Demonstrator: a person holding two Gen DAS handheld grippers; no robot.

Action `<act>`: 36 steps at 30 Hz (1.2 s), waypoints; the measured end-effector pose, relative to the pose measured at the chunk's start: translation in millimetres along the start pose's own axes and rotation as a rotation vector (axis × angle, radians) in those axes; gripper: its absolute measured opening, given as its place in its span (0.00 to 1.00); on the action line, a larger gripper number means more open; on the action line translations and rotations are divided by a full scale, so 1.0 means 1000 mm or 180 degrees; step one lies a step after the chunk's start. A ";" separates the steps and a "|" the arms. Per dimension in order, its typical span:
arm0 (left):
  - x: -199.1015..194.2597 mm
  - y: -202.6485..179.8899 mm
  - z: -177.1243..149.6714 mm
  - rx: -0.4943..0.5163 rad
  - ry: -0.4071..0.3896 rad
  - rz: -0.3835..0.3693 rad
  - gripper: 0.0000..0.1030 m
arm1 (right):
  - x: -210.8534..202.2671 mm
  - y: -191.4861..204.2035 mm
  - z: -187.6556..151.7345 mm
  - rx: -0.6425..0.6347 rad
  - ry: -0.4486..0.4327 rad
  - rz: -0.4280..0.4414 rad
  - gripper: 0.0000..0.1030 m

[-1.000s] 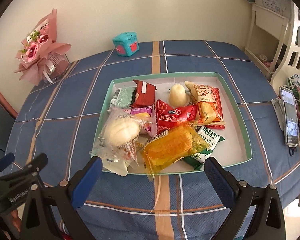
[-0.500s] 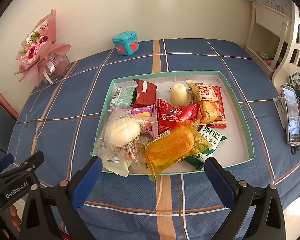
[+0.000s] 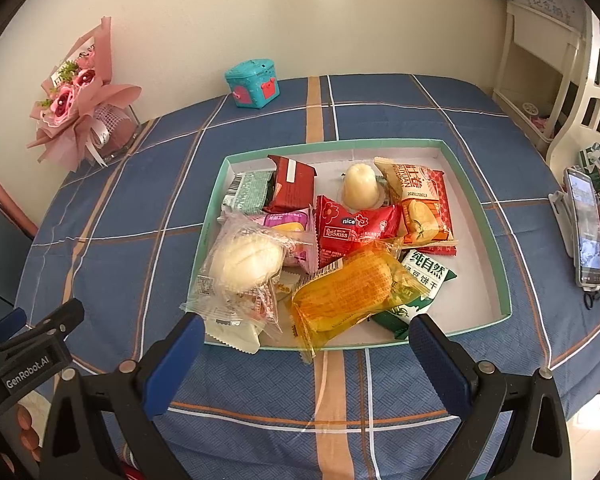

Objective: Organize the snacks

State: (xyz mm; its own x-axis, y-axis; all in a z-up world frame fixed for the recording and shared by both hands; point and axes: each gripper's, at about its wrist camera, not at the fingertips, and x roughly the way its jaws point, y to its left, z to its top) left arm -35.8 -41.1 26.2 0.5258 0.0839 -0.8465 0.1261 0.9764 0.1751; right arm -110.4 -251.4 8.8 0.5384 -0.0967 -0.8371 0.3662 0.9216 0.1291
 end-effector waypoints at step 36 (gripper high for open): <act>0.002 0.004 0.002 -0.0110 0.0030 -0.0003 0.98 | 0.005 0.005 0.001 -0.0096 0.0049 0.0022 1.00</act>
State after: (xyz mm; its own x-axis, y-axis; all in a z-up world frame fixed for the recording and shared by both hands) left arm -32.9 -37.4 26.0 0.5176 0.0849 -0.8514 0.0972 0.9828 0.1570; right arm -105.8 -247.7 5.8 0.5291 -0.0847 -0.8443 0.3393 0.9331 0.1190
